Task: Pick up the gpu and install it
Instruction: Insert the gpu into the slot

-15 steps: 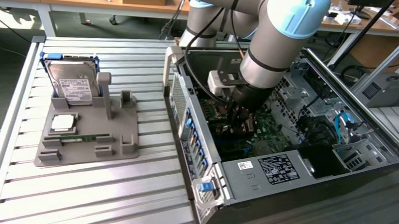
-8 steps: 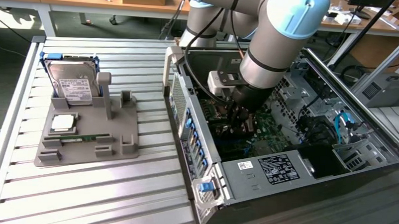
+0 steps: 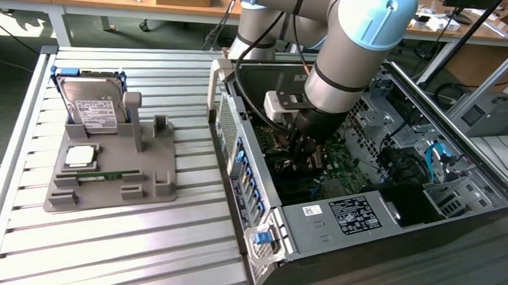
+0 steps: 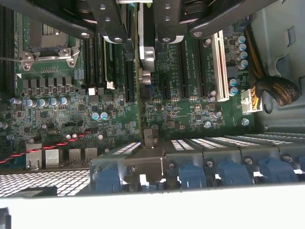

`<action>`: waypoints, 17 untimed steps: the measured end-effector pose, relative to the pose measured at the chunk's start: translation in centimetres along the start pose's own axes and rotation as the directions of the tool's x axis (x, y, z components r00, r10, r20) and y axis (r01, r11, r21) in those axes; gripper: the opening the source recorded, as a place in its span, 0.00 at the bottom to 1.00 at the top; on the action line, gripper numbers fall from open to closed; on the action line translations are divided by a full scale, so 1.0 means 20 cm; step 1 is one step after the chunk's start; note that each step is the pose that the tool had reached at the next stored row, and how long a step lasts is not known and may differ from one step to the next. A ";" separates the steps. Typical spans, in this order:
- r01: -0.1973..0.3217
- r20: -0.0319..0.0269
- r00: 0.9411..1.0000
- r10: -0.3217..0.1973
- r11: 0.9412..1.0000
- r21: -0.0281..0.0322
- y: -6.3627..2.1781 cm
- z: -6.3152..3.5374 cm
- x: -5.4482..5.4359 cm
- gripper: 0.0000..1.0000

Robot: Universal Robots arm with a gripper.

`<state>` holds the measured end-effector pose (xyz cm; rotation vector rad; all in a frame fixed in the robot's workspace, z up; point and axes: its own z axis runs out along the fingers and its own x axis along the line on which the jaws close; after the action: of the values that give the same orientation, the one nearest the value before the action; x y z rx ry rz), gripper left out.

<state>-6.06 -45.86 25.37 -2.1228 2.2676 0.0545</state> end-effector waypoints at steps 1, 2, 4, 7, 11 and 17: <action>0.000 0.000 1.000 0.000 1.000 0.000 0.000 0.000 0.00 0.27; 0.000 0.000 1.000 0.000 1.000 0.000 0.000 0.001 0.00 0.27; 0.000 0.001 1.000 0.000 1.000 0.000 0.000 -0.005 0.00 0.27; 0.000 0.002 1.000 0.000 1.000 0.001 -0.001 -0.026 0.00 0.27; 0.000 0.000 1.000 0.000 1.000 0.001 0.000 -0.039 0.00 0.27; 0.001 0.000 1.000 -0.001 1.000 0.000 -0.002 -0.028 0.00 0.27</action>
<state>-6.02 -45.85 25.92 -2.1237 2.2665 0.0543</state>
